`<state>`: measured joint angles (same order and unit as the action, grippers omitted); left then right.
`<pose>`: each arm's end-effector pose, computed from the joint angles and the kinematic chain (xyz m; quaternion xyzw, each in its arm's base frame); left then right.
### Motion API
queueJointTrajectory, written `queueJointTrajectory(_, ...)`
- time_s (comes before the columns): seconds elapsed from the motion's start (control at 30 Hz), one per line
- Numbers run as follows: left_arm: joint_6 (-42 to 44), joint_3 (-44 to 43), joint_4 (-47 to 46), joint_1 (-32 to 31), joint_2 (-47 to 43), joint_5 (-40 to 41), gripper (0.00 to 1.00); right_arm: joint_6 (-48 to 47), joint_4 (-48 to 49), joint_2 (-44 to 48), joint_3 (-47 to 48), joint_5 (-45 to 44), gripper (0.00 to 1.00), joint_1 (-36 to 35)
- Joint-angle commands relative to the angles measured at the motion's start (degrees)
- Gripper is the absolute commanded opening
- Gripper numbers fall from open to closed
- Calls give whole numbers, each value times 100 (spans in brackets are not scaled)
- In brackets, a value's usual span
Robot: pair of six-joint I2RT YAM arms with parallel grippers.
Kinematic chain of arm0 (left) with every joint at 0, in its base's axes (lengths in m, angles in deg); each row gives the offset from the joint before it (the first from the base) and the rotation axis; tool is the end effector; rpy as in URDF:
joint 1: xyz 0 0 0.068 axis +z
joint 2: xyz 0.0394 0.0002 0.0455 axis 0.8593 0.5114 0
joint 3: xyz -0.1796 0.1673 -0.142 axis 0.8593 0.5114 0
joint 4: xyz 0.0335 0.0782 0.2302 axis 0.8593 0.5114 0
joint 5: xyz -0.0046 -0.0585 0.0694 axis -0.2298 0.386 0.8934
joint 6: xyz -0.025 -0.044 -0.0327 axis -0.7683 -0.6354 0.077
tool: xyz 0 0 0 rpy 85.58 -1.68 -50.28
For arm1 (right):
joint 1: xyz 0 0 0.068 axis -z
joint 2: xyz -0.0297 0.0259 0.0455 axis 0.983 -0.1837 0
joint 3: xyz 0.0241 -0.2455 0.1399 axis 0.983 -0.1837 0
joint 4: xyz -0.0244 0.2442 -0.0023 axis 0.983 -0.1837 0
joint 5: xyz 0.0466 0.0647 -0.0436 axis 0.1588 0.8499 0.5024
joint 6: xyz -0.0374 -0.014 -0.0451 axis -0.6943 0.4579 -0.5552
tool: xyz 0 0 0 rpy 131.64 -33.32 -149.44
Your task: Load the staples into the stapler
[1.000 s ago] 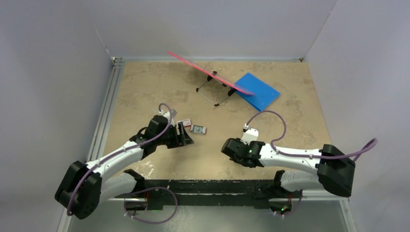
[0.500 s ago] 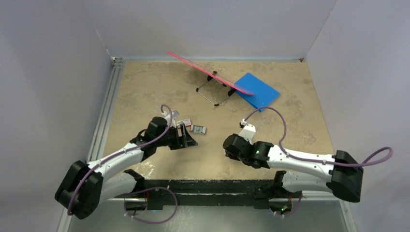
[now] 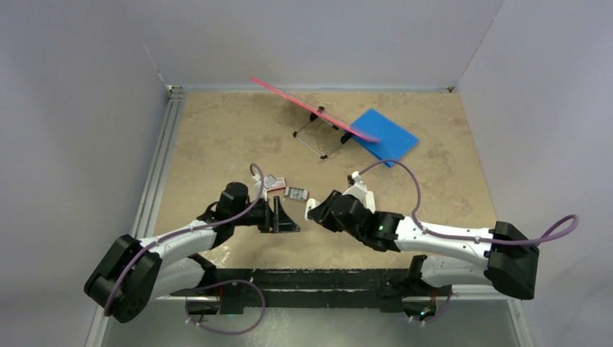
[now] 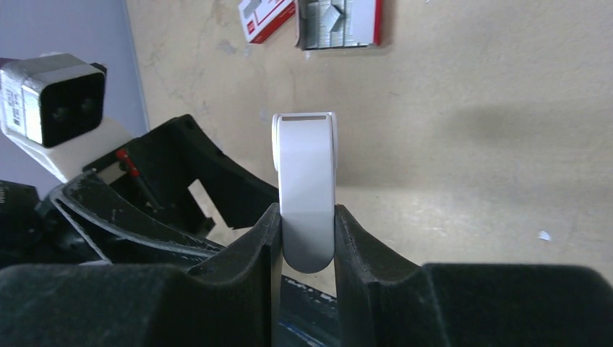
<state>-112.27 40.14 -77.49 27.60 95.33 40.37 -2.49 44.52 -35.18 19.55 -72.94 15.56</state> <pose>0.1470 -0.1240 0.1761 0.0562 0.8345 -0.5213 0.1692 0.1177 0.2005 0.2395 0.1875 0.8377 0.3944 0.3279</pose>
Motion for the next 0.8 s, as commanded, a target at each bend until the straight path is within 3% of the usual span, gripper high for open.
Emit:
queueJointTrajectory(0.0, 28, 181, -1014, -39, -90, -238, 66, 458, 552, -69, -6, 241, 17, -28)
queueJointTrajectory(0.33, -169, 186, -1673, -101, 129, 18, 63, 732, 823, -216, -59, 620, 17, -26)
queueJointTrajectory(0.63, -167, 203, -1452, -159, 57, 284, 35, 738, 1108, -383, -96, 911, 17, -24)
queueJointTrajectory(0.77, 8, -30, -946, -159, 19, 480, 28, 688, 1138, -336, -112, 1125, 17, -22)
